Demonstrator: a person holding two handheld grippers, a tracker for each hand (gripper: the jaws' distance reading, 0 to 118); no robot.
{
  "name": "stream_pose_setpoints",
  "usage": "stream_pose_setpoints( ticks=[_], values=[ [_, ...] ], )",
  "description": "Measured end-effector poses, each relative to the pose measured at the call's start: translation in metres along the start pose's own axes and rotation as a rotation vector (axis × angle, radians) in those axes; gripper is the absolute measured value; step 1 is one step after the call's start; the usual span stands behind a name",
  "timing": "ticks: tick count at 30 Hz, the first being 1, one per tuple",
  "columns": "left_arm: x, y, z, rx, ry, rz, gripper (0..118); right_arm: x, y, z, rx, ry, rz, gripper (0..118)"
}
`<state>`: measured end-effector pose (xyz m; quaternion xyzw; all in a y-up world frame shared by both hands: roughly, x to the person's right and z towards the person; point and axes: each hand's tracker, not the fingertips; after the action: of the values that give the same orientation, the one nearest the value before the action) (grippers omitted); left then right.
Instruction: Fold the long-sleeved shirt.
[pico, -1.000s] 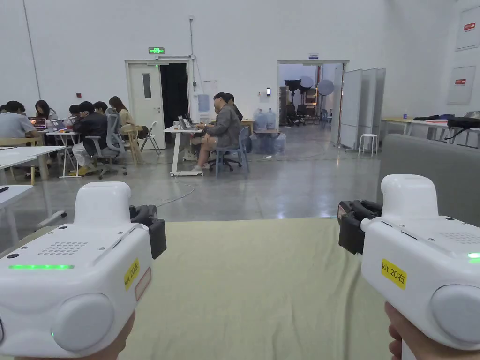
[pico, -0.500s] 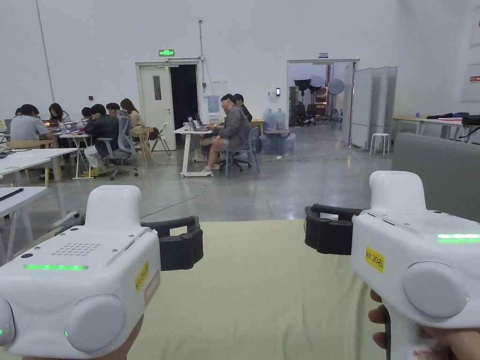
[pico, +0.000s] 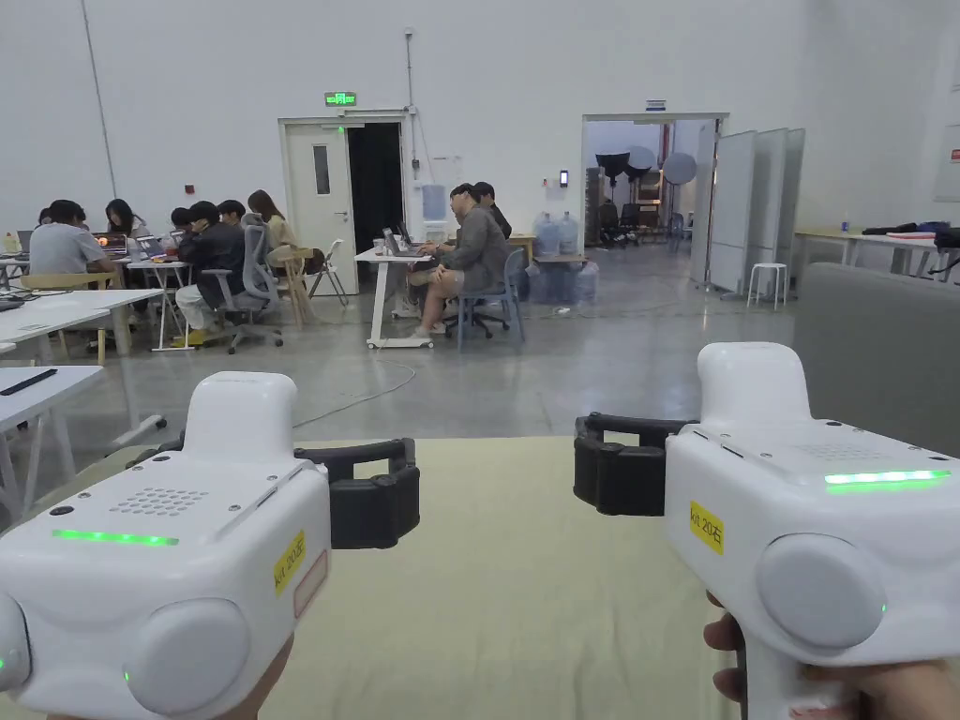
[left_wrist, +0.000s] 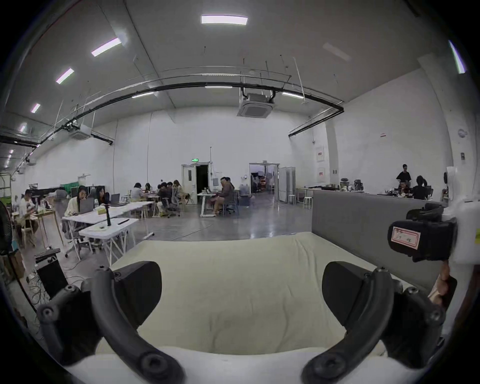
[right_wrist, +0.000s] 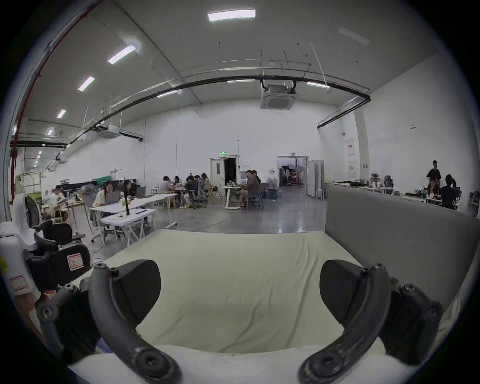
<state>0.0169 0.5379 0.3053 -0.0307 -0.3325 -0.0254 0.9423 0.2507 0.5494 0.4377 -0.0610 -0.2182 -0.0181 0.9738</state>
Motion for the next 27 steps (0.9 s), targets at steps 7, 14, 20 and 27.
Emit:
stream_pose_setpoints(
  ticks=[7,14,20,27],
  values=[
    [-0.007,0.001,0.0,-0.005,-0.007,0.02,118,-0.002,0.001,0.0,0.0,-0.011,0.004,118],
    [-0.01,-0.002,0.001,-0.01,-0.004,0.017,118,-0.005,0.0,-0.004,-0.004,-0.016,0.0,118],
    [-0.018,-0.002,0.0,-0.019,-0.019,0.053,118,-0.012,-0.003,-0.008,0.002,-0.034,0.038,118],
    [-0.022,0.001,0.0,-0.029,-0.039,0.085,118,-0.013,-0.003,-0.01,-0.01,-0.016,0.026,118]
  ],
)
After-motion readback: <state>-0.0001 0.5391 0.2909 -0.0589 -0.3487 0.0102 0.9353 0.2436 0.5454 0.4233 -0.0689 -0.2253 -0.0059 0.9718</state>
